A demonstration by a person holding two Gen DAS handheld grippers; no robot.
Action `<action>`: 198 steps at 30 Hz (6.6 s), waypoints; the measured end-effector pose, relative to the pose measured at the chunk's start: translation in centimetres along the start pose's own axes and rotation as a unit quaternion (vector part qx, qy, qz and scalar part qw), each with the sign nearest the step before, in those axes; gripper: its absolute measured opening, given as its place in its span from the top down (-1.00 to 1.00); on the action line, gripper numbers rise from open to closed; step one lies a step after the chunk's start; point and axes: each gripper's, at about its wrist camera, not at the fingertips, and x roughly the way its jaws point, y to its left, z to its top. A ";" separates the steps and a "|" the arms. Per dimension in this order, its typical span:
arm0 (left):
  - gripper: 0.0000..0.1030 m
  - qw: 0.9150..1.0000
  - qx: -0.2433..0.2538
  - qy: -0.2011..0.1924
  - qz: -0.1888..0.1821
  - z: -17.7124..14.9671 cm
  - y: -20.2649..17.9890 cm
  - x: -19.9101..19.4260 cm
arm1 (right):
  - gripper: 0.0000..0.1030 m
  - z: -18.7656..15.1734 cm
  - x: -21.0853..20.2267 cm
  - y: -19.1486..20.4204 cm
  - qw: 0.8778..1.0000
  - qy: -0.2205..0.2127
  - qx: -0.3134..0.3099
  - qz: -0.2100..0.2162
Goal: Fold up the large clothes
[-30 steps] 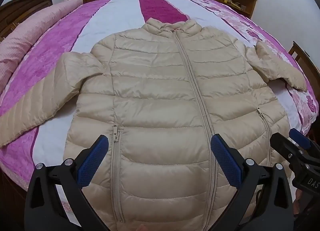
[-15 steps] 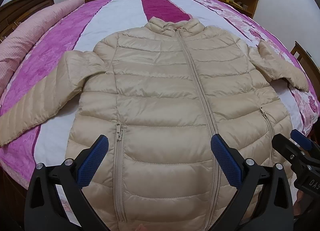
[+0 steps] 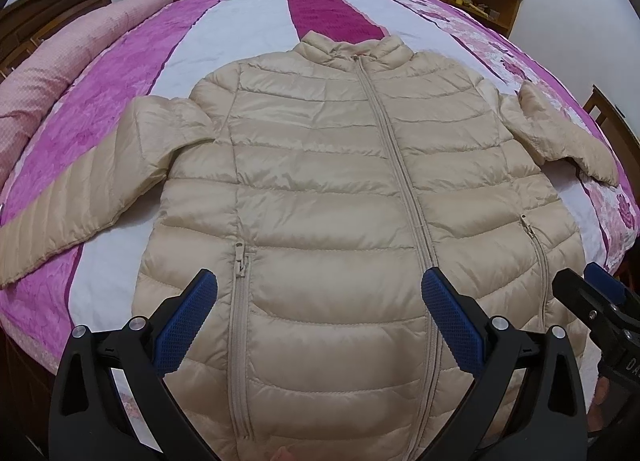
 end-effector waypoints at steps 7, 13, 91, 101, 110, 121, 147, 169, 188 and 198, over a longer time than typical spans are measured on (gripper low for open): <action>-0.91 1.000 -0.002 0.002 -0.004 0.1 0.1 0.0 | -0.91 0.0 -0.2 0.1 1.000 -0.001 0.001 0.002; -0.91 1.000 -0.001 0.005 -0.005 0.2 0.0 0.1 | -0.91 0.0 -0.4 0.1 1.000 -0.002 0.001 0.007; -0.90 1.000 0.006 0.012 0.021 3.7 0.3 1.7 | 0.90 13.3 -10.0 -21.1 0.952 -0.245 0.160 0.087; -0.90 0.999 -0.023 -0.015 0.019 3.5 3.8 -0.3 | 0.91 13.5 -9.1 -9.0 0.962 -0.212 0.067 0.161; -0.90 0.998 -0.046 -0.018 0.027 3.7 6.6 -0.3 | 0.91 13.3 -2.8 -1.2 0.970 -0.147 0.028 0.193; -0.90 0.997 -0.065 -0.008 0.044 3.1 10.0 0.9 | 0.90 11.2 6.6 4.9 0.979 -0.056 0.013 0.194; -0.90 0.999 0.021 -0.009 -0.036 6.7 0.3 1.9 | -0.10 6.9 1.3 -2.3 0.991 -0.029 0.043 0.126; -0.83 0.975 0.196 -0.073 -0.071 12.0 -16.4 8.0 | -0.10 5.7 0.3 -11.6 0.988 -0.035 0.139 0.050; 0.73 0.986 0.092 -0.096 -0.099 13.6 -8.8 5.0 | -0.10 5.6 1.6 -10.0 0.989 -0.030 0.133 0.063; 0.73 0.993 0.009 -0.090 -0.070 13.1 0.6 4.7 | -0.10 8.1 3.4 -6.3 0.995 -0.046 0.074 0.055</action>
